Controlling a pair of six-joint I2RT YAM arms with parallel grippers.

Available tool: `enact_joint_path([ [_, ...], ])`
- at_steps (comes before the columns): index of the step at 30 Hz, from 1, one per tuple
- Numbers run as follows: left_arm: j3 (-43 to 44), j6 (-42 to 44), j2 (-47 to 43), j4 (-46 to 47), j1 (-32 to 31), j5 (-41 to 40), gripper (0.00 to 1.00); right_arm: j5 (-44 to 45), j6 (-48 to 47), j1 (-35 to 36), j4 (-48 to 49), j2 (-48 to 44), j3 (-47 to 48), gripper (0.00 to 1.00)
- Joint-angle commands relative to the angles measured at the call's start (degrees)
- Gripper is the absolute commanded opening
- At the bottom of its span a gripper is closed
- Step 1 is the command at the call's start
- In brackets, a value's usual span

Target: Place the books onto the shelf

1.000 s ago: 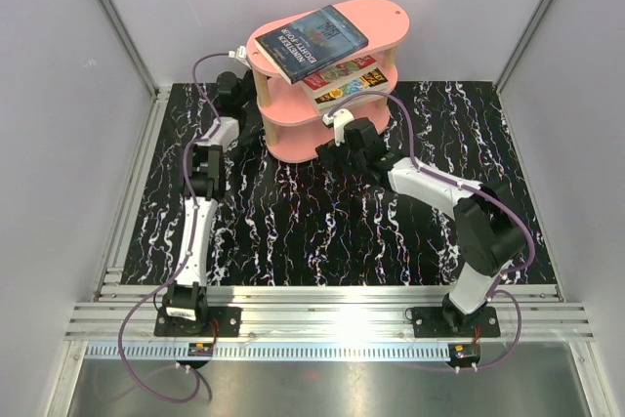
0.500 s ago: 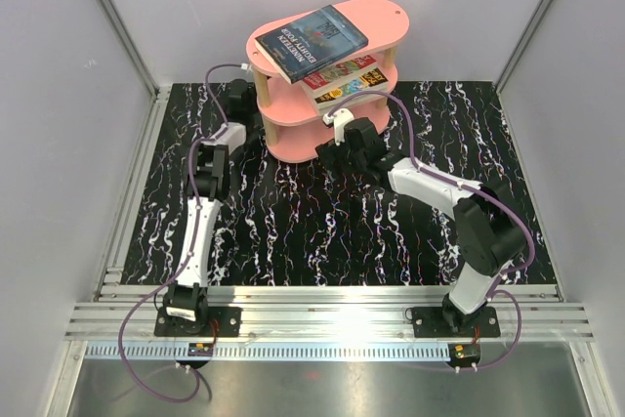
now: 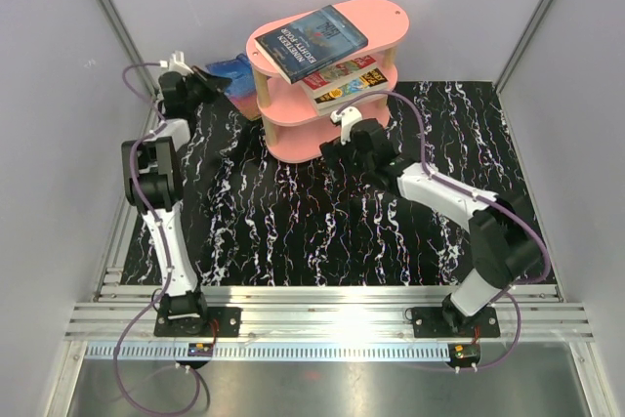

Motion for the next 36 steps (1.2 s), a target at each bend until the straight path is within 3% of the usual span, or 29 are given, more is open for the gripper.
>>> enact_joint_path([
  [1,-2.44,5.94,-10.20,1.25,-0.77,-6.14,0.00,-1.95,2.38,0.28,3.05,-5.30,-1.00,1.00],
  [11,-3.85,8.49,-20.32,-4.02,-0.77,-6.06,0.00,-5.72,6.60,0.29,4.45,-12.16,-3.12,1.00],
  [23,-9.74,15.96,-39.66,-14.38,-0.68,-9.22,0.00,-11.26,10.47,3.71,1.73,-11.03,3.99,1.00],
  [27,-16.58,15.88,-46.24,-14.75,-0.68,-8.61,0.00,-12.23,11.35,5.64,0.67,-9.53,6.81,1.00],
  [36,-41.80,9.91,-58.73,-6.06,-0.77,-2.90,0.00,-13.20,14.95,8.89,2.51,-5.67,7.26,1.00],
])
